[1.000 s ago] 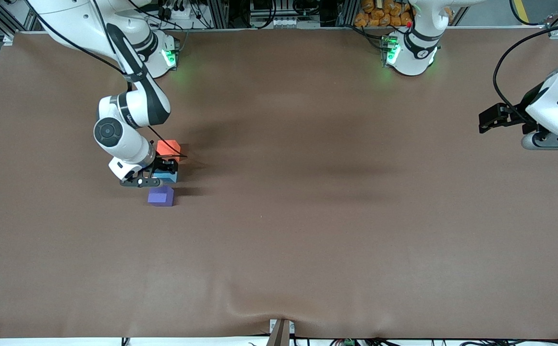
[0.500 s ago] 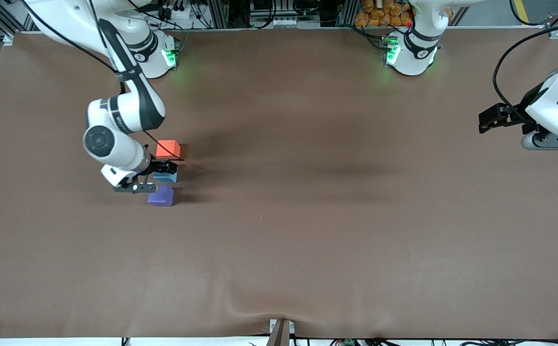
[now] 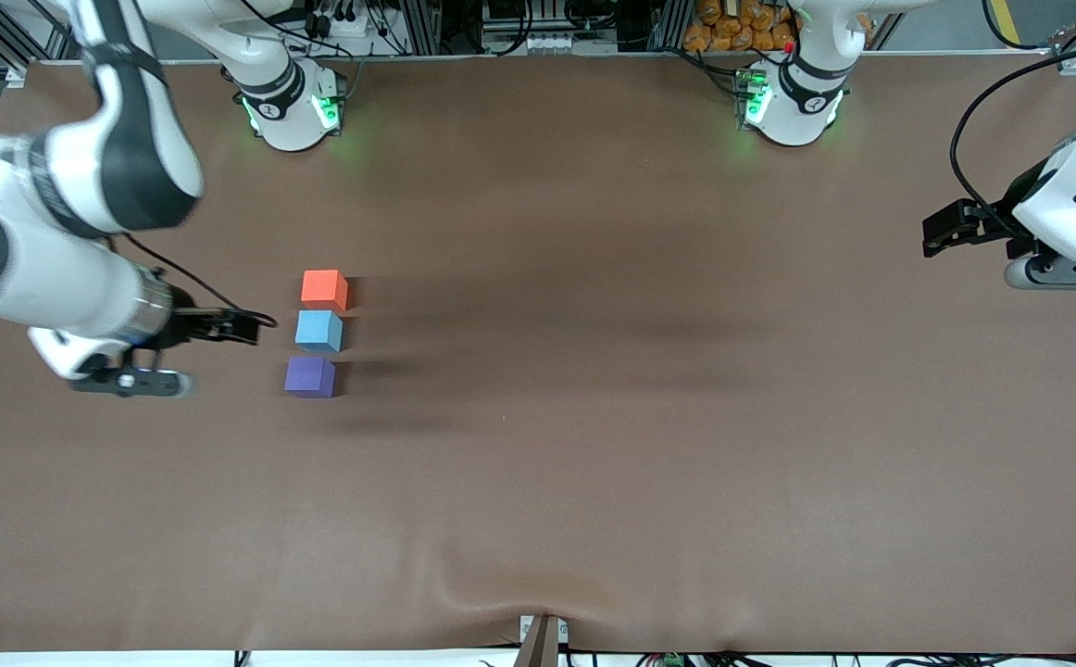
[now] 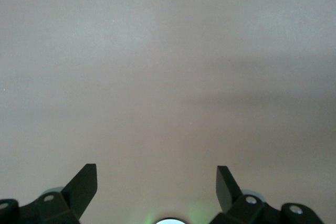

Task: Place blue block between orange and purple blocks
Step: 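Open the right gripper and draw it back from the blocks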

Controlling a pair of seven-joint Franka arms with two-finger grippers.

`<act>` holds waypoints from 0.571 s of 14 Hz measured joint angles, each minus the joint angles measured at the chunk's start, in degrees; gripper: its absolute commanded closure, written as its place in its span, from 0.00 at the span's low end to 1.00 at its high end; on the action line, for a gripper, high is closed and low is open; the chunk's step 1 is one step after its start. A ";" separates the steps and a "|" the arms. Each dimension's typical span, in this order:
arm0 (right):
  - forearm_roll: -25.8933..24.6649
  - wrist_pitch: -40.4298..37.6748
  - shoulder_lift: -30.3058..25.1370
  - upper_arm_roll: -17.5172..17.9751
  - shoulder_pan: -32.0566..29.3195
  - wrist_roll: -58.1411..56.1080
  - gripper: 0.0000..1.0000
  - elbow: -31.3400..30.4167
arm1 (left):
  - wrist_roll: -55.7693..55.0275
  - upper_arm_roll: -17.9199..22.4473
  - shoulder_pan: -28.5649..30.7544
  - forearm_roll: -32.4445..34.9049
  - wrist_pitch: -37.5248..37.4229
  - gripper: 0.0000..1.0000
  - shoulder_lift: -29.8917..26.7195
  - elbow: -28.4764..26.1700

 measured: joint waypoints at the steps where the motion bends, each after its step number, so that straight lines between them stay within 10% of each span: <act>1: 0.02 -1.22 0.09 1.23 -1.30 -0.06 0.00 1.78 | 0.00 0.01 0.00 0.00 0.74 0.00 0.00 0.01; 8: -1.01 -14.99 -1.84 5.92 -5.39 -0.12 0.00 10.33 | -0.06 -0.38 -0.01 -1.34 2.92 0.00 -0.13 0.40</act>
